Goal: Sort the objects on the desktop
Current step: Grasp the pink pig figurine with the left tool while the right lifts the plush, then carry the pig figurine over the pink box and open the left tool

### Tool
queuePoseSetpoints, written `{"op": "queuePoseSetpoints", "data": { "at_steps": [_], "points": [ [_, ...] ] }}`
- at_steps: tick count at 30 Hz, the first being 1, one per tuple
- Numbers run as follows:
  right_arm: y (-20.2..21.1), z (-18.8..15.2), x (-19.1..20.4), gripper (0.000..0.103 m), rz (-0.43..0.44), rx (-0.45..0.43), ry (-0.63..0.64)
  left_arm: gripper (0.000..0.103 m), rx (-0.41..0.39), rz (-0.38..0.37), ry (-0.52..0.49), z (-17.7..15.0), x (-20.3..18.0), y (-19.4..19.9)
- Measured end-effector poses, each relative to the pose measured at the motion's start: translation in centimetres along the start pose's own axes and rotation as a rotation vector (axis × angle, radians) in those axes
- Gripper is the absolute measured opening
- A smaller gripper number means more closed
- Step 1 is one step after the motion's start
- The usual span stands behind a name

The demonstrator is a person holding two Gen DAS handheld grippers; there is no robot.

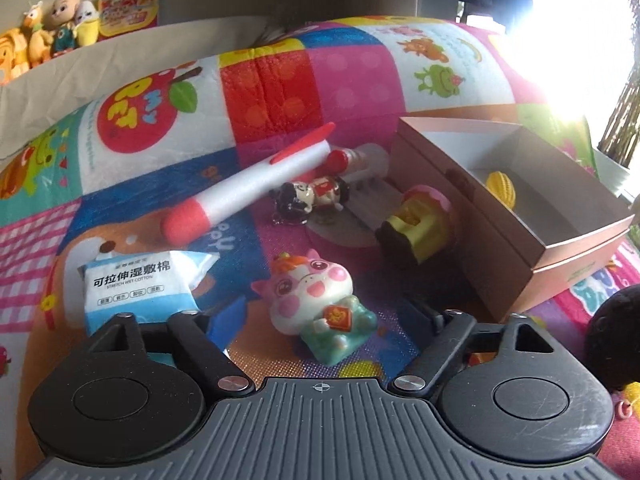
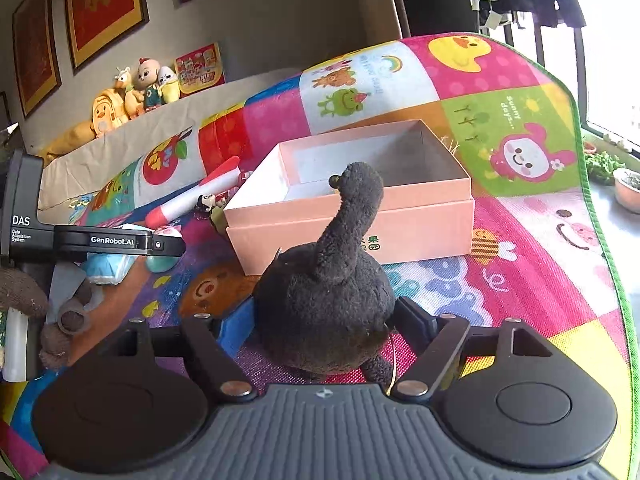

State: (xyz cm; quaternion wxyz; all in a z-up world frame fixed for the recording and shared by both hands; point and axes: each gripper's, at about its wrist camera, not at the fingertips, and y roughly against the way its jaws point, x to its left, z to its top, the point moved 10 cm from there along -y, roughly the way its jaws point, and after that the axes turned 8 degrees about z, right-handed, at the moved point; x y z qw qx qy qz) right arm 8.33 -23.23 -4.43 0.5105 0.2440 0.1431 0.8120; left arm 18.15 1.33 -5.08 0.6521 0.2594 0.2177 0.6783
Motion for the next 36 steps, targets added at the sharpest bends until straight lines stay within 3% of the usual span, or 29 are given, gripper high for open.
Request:
{"op": "queuePoseSetpoints", "data": {
  "at_steps": [3,4,5,7,11,14,16,18,21,27,34,36],
  "points": [
    [0.0,0.1,0.2,0.084,0.002,-0.009,0.008,0.074,-0.002,0.023,-0.040,0.0,-0.4,-0.7],
    [0.0,0.1,0.1,0.085,0.005,-0.011,0.003,0.070,-0.006,0.025,-0.057,0.0,-0.6,-0.8],
    [0.0,0.1,0.0,0.086,0.004,-0.012,-0.004,0.058,-0.009,0.021,-0.071,-0.1,-0.9,-0.7],
    [0.0,0.1,-0.2,0.088,0.002,-0.010,-0.019,0.057,-0.019,-0.003,-0.089,-0.3,-1.6,0.0],
    [0.0,0.1,-0.3,0.089,-0.004,-0.010,-0.028,0.056,-0.069,-0.094,-0.172,-1.3,-3.8,4.0],
    [-0.1,0.0,-0.2,0.092,-0.005,-0.005,-0.021,0.057,-0.062,-0.216,-0.214,-3.4,-5.6,7.7],
    [-0.1,0.0,-0.1,0.096,-0.007,-0.004,-0.015,0.058,-0.072,-0.245,-0.273,-5.0,-6.6,9.7],
    [-0.1,0.0,0.0,0.096,-0.009,-0.005,-0.006,0.062,-0.072,-0.250,-0.319,-6.5,-7.1,10.8],
    [-0.1,0.0,0.1,0.096,-0.017,-0.001,0.001,0.079,-0.064,-0.228,-0.344,-8.2,-7.1,11.4],
    [0.0,-0.1,0.1,0.098,-0.032,-0.002,0.011,0.084,-0.013,-0.203,-0.297,-9.5,-5.3,10.9],
    [-0.1,-0.1,0.2,0.100,-0.032,-0.002,0.012,0.091,-0.013,-0.087,-0.235,-8.5,-1.6,10.4],
    [0.0,-0.1,0.2,0.100,-0.032,-0.003,0.013,0.091,-0.003,-0.112,-0.208,-8.3,-1.4,10.5]
  ]
}}
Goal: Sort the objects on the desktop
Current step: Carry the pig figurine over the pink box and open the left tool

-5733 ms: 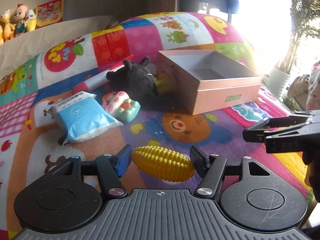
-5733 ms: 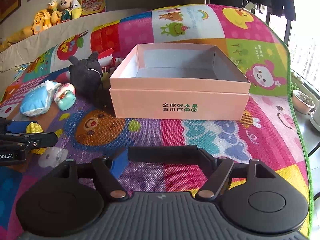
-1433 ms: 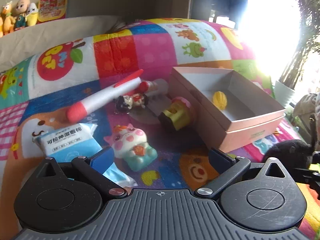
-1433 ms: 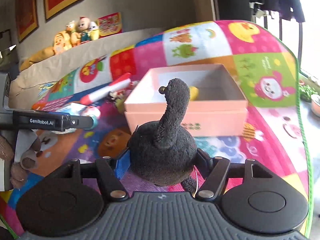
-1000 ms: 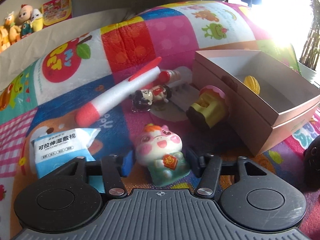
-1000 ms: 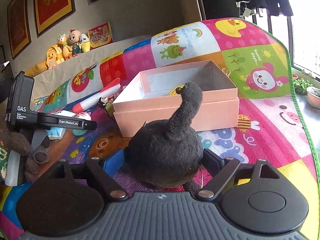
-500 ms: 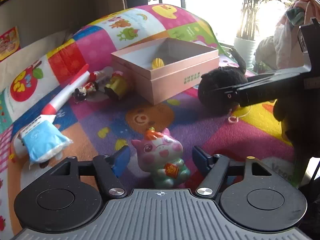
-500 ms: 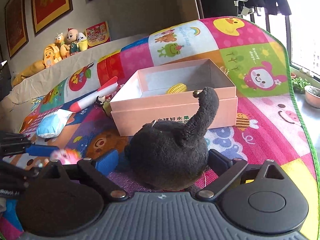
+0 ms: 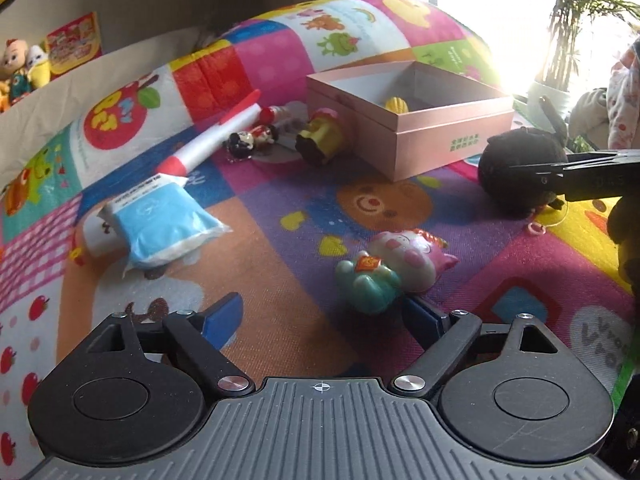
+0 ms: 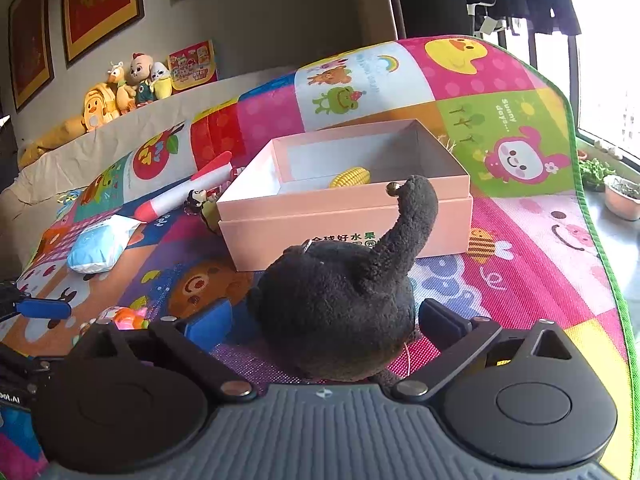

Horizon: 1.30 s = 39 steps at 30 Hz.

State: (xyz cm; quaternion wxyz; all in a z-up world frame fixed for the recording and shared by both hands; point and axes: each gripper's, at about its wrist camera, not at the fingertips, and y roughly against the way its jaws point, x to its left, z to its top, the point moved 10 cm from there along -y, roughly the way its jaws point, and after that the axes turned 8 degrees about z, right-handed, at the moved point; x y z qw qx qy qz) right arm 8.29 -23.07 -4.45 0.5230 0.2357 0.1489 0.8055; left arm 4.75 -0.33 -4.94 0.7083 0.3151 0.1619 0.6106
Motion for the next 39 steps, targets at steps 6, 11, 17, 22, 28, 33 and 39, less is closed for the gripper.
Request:
{"op": "queuePoseSetpoints", "data": {
  "at_steps": [6,11,17,22,28,33,39],
  "points": [
    [0.1,0.0,0.0,0.101,-0.004,-0.005,0.001,0.093,-0.011,-0.128,0.007,0.5,-3.2,0.6],
    [0.2,0.1,0.0,0.101,-0.009,-0.013,0.005,0.092,-0.016,-0.124,0.000,1.3,-4.3,-0.6],
    [0.0,0.2,0.0,0.101,-0.027,-0.006,0.016,0.080,-0.021,-0.120,0.000,1.9,-5.6,-1.9],
    [0.2,0.2,0.0,0.079,-0.046,0.029,0.037,0.078,-0.031,-0.131,-0.024,1.7,-6.0,-1.2],
    [3.1,0.3,0.9,0.077,0.014,0.061,0.049,0.078,-0.059,-0.119,-0.029,1.8,-5.3,0.8],
    [7.3,2.9,1.6,0.077,0.059,0.004,0.077,0.078,-0.143,-0.100,-0.031,4.7,-4.5,2.9],
    [12.7,10.1,0.9,0.077,0.100,-0.162,0.055,0.078,-0.323,-0.084,-0.048,12.4,-4.8,4.5]
  ]
}}
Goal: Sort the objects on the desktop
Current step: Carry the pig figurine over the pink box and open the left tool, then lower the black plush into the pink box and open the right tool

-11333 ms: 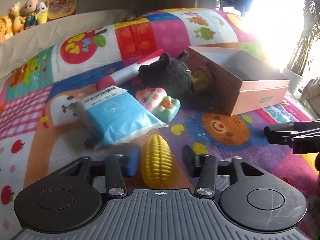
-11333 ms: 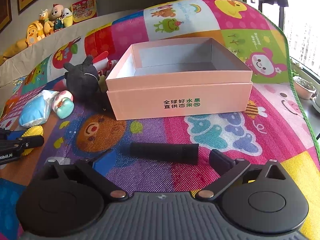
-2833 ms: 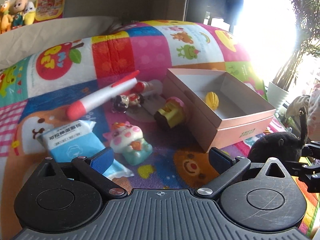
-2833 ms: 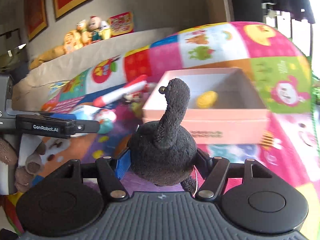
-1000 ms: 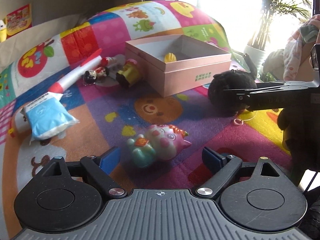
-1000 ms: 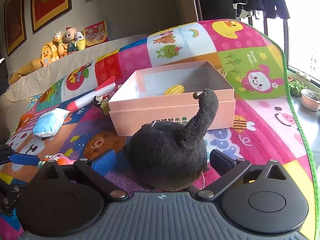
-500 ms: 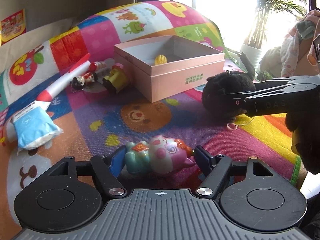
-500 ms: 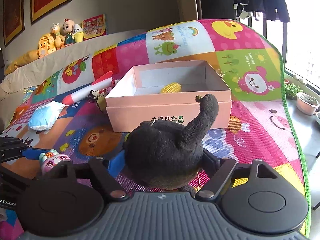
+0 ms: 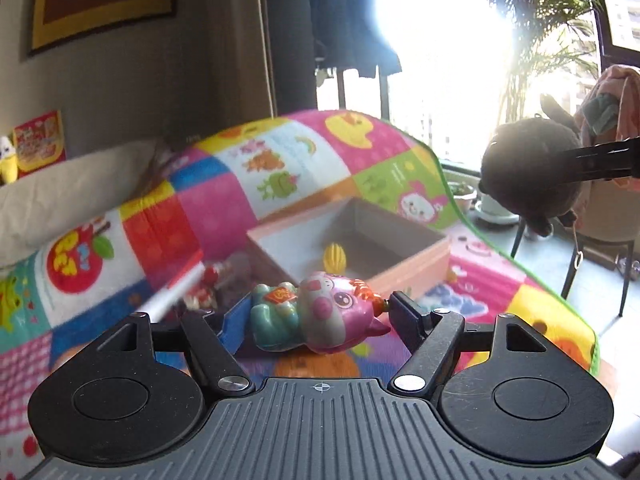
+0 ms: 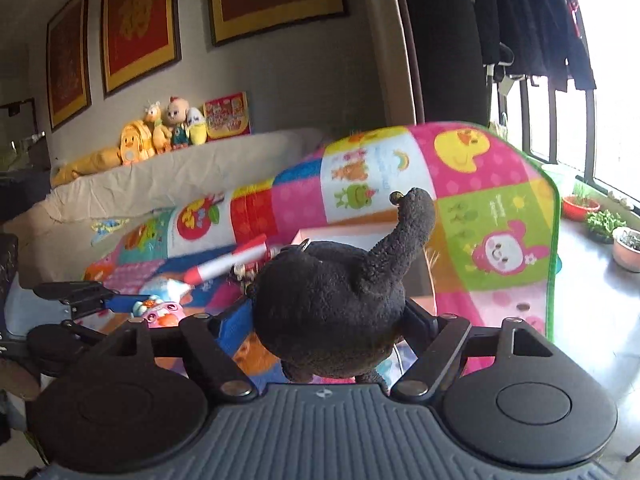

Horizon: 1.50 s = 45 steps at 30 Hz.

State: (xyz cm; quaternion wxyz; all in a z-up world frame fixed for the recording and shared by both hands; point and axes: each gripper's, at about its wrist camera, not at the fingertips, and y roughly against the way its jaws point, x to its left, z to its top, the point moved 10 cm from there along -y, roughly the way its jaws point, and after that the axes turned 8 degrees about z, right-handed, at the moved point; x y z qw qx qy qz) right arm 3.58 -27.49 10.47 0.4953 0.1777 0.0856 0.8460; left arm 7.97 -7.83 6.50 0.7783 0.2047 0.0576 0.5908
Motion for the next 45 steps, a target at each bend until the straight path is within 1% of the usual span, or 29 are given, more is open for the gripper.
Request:
{"op": "queuePoseSetpoints", "data": {
  "at_steps": [2,4,5,6,7,9,12,14,16,19,21,24,26,27,29,31,32,34,36,40,43,45],
  "points": [
    [0.8,2.4,-0.5,0.077,0.002,-0.050,-0.009,0.078,-0.038,-0.009,0.011,2.7,-0.1,-1.6],
    [1.2,4.5,-0.9,0.077,-0.025,-0.096,0.011,0.079,-0.066,-0.031,0.049,5.4,-0.1,-3.5],
    [1.3,5.5,-1.2,0.077,-0.046,-0.120,0.031,0.081,-0.080,-0.045,0.074,6.7,0.0,-4.7],
    [1.2,6.3,-1.3,0.077,-0.062,-0.137,0.046,0.092,-0.090,-0.048,0.098,7.6,0.2,-5.9],
    [1.0,7.0,-1.6,0.077,-0.076,-0.149,0.056,0.098,-0.088,-0.042,0.117,8.2,0.5,-7.0],
    [0.4,8.2,-2.1,0.077,-0.090,-0.162,0.057,0.099,-0.071,-0.029,0.156,8.4,1.3,-8.6],
    [-0.6,9.2,-2.9,0.078,-0.103,-0.166,0.057,0.100,-0.043,-0.029,0.216,6.4,2.9,-8.8],
    [-1.7,9.5,-3.4,0.078,-0.104,-0.156,0.059,0.100,-0.006,0.008,0.221,3.7,3.7,-8.6],
    [-3.4,9.7,-4.0,0.078,-0.102,-0.137,0.054,0.100,0.043,0.040,0.201,0.3,4.4,-8.1],
    [-7.0,10.0,-4.8,0.078,-0.069,-0.091,0.009,0.100,0.107,0.054,0.197,-4.2,4.9,-7.2],
    [-10.2,9.7,-5.2,0.078,-0.033,-0.043,-0.060,0.100,0.141,0.059,0.222,-6.5,5.5,-6.4],
    [-16.0,8.3,-5.6,0.078,0.029,0.052,-0.192,0.101,0.164,0.067,0.255,-8.3,6.4,-5.3],
    [-19.8,7.0,-5.7,0.078,0.041,0.113,-0.259,0.101,0.170,0.058,0.265,-8.9,6.6,-4.7],
    [-21.6,6.3,-5.8,0.078,0.039,0.142,-0.293,0.102,0.171,0.053,0.263,-9.0,6.6,-4.4],
    [-24.5,5.0,-5.9,0.078,0.041,0.169,-0.342,0.102,0.172,0.056,0.257,-9.4,6.9,-4.0],
    [-26.4,4.0,-6.2,0.082,0.002,0.189,-0.340,0.103,0.173,0.082,0.258,-9.8,7.5,-3.7],
    [-26.9,3.8,-6.3,0.083,-0.027,0.185,-0.329,0.103,0.174,0.094,0.260,-10.1,7.9,-3.6],
    [-26.8,3.5,-6.3,0.084,-0.048,0.178,-0.313,0.103,0.180,0.117,0.265,-10.6,8.6,-3.4],
    [-26.0,3.4,-6.6,0.084,-0.060,0.172,-0.301,0.103,0.185,0.134,0.269,-11.1,9.0,-3.4],
    [-24.3,3.6,-7.6,0.086,-0.122,0.149,-0.245,0.103,0.190,0.148,0.290,-11.7,9.7,-3.5],
    [-23.7,3.5,-7.7,0.086,-0.140,0.149,-0.229,0.103,0.193,0.153,0.294,-12.0,9.7,-3.5],
    [-23.6,3.3,-7.2,0.085,-0.134,0.157,-0.195,0.103,0.195,0.150,0.297,-12.1,9.7,-3.5]
  ]
}}
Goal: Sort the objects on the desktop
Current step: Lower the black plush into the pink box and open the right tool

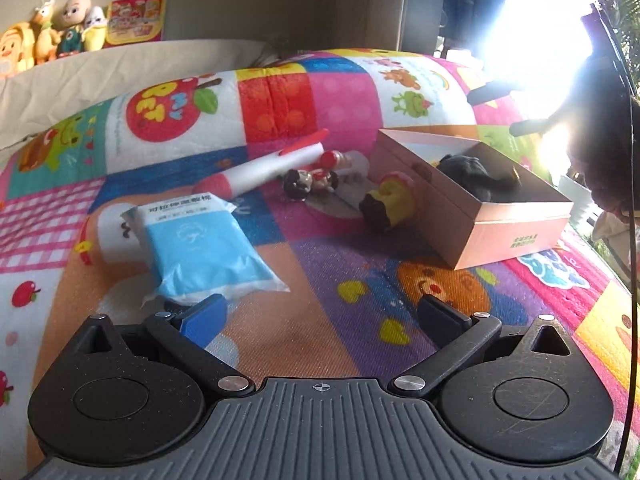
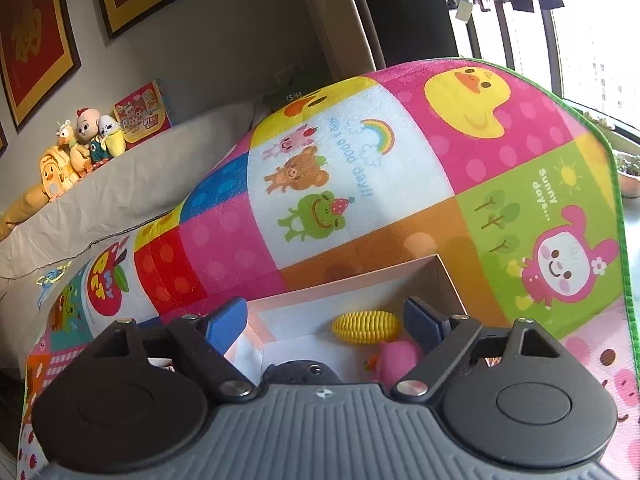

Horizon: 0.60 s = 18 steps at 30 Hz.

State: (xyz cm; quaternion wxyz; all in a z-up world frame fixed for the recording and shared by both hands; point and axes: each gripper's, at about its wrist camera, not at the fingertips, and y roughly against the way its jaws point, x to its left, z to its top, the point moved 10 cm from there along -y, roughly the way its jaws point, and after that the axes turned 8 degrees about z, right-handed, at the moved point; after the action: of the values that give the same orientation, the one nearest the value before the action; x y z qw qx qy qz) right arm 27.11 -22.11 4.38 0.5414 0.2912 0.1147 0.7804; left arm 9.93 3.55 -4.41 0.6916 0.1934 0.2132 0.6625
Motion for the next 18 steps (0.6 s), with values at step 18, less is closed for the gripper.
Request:
{"op": "queuePoseSetpoints", "data": {
  "at_steps": [18],
  "points": [
    [-4.0,-8.1,-1.2,0.037,-0.078,0.282,0.031,0.103,0.003,-0.009,0.018,-0.3,0.1,0.3]
  ]
}}
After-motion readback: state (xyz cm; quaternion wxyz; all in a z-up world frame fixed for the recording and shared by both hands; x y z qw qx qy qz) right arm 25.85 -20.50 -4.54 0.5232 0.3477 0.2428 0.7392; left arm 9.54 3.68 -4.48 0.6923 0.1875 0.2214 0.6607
